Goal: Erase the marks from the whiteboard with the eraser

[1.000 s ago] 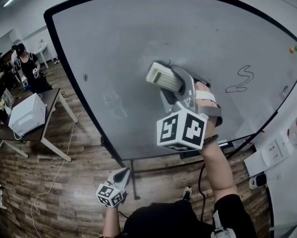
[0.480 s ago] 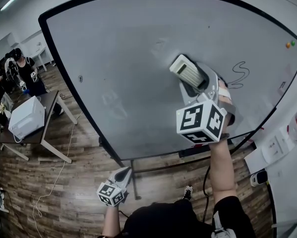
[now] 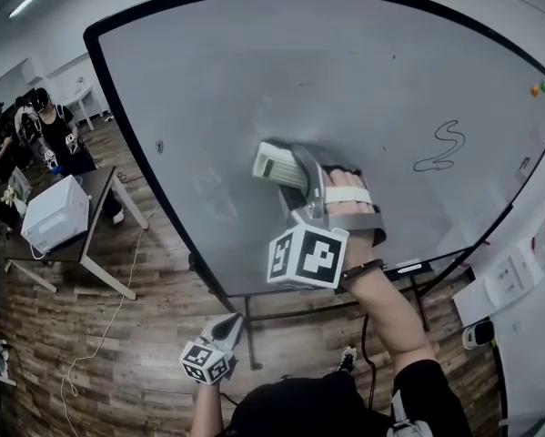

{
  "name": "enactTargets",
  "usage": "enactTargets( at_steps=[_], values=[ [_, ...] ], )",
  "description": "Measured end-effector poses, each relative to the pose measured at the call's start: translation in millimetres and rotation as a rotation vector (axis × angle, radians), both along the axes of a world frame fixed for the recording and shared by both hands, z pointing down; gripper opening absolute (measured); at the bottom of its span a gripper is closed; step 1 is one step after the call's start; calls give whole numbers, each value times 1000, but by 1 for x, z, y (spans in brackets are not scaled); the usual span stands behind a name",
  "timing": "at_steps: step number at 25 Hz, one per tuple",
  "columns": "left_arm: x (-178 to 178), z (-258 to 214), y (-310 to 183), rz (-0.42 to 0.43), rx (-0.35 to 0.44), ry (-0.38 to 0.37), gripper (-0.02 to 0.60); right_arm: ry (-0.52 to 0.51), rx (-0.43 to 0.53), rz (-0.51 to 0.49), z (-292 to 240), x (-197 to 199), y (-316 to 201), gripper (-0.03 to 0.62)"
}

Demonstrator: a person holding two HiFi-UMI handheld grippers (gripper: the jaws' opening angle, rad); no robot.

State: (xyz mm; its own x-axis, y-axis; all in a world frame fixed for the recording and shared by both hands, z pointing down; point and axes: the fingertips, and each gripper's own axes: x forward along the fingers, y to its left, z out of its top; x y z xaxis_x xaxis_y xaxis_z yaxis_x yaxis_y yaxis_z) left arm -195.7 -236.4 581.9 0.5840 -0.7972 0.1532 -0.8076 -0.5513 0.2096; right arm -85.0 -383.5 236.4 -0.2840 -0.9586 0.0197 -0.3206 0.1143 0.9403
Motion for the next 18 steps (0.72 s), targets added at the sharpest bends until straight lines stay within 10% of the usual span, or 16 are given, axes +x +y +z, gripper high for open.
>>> enactTargets(
  at_steps=[18],
  values=[
    [10,-3,-12,38,8,-3,11,-208,84,101,-119,96,-13,253]
  ],
)
